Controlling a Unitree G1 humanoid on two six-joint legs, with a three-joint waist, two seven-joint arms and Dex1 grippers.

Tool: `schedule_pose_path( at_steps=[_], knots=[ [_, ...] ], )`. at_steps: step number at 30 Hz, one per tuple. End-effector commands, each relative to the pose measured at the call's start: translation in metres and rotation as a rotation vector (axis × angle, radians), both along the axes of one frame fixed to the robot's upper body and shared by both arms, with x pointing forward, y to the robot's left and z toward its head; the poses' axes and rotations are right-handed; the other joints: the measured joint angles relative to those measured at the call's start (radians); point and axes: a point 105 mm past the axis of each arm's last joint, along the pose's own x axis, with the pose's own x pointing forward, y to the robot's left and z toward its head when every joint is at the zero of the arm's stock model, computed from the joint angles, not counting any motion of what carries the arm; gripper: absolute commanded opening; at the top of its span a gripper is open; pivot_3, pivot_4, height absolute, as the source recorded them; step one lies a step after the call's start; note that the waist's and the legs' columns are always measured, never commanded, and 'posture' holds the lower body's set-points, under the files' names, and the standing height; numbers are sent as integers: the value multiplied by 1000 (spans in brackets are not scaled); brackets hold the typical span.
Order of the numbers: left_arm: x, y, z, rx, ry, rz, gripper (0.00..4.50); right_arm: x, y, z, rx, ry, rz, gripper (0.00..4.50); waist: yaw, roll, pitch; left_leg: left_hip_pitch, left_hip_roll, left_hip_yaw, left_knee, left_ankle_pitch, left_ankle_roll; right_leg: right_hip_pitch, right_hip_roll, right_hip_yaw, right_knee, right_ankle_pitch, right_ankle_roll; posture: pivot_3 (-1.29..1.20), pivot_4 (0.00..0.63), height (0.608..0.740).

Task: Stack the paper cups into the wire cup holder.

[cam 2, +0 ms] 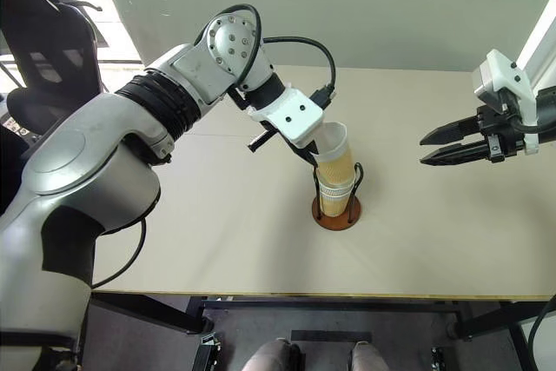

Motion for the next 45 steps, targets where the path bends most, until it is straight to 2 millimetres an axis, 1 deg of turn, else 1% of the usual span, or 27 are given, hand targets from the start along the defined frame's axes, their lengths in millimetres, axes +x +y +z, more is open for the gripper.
schedule_pose_path(
  at_steps=[1,12,14,17,18,25,28,31,33,35,38,39,41,43,45],
  knots=[
    [-3,-1,11,8,-29,-26,25,-5,-3,15,0,-70,-10,1571,0,0,0,0,0,0,0,0,0,0,0,0,0,0,0,0,150,740],
    [-5,-9,11,-10,-28,-52,25,-5,-3,16,-4,-70,-13,1571,1,0,0,0,0,0,0,0,0,0,0,0,0,0,1,0,150,740],
    [-3,-9,11,-13,-12,-17,25,-5,-4,15,-5,-69,-16,1571,1,0,0,0,0,0,0,0,0,0,0,0,0,0,0,0,150,740],
    [-2,-10,12,-18,-9,-3,658,-6,-4,15,-6,-69,-17,1571,1,0,0,0,0,0,0,0,0,0,0,0,0,0,0,0,150,740],
    [-1,-9,12,-16,-13,-2,961,-6,-4,15,-6,-69,-18,1571,1,0,0,0,0,0,0,0,0,0,0,0,0,0,0,0,150,740],
    [0,-8,12,-9,-30,-7,3457,-6,-5,13,-9,-67,-23,1571,2,0,0,0,0,0,0,0,0,0,0,0,0,0,1,0,150,740],
    [-1,-15,24,-105,-19,-5,4484,-4,-7,13,-11,-71,-30,1571,2,0,0,0,0,0,0,0,0,0,0,0,-1,0,1,0,150,740],
    [-3,-21,50,-342,70,35,4484,2,-11,14,-1,-91,-62,1571,3,0,0,0,0,0,0,0,0,0,0,0,-1,0,1,0,150,740],
    [3,-14,72,-541,109,104,4484,10,-17,14,32,-121,-123,1571,1,0,0,0,-1,1,0,0,0,0,0,0,-1,0,1,0,150,740],
    [16,0,92,-769,163,231,4484,22,-25,14,77,-166,-201,1571,-1,0,0,0,0,1,-1,0,0,0,0,1,-1,-1,1,0,150,740],
    [42,32,104,-1090,190,433,4484,42,-39,13,178,-259,-333,1571,-12,1,-1,2,1,2,-2,0,0,0,0,2,0,-1,1,0,150,740],
    [51,44,104,-1174,199,497,4484,49,-43,13,217,-286,-378,1571,-14,2,-1,4,1,2,-3,0,0,0,1,1,0,-1,1,0,150,740],
    [68,69,89,-1294,236,656,4484,63,-50,9,298,-315,-466,1571,-18,2,-1,5,1,3,-3,0,0,0,1,2,2,-1,2,0,150,740],
    [84,91,66,-1359,202,807,4484,78,-57,4,366,-349,-563,1571,-23,4,-1,7,3,3,-2,0,0,1,1,3,3,1,2,0,150,740],
    [95,107,41,-1392,185,931,4484,90,-57,-6,416,-352,-618,1571,-24,4,0,7,2,3,-2,1,0,1,2,2,3,1,3,0,150,740]
  ],
)
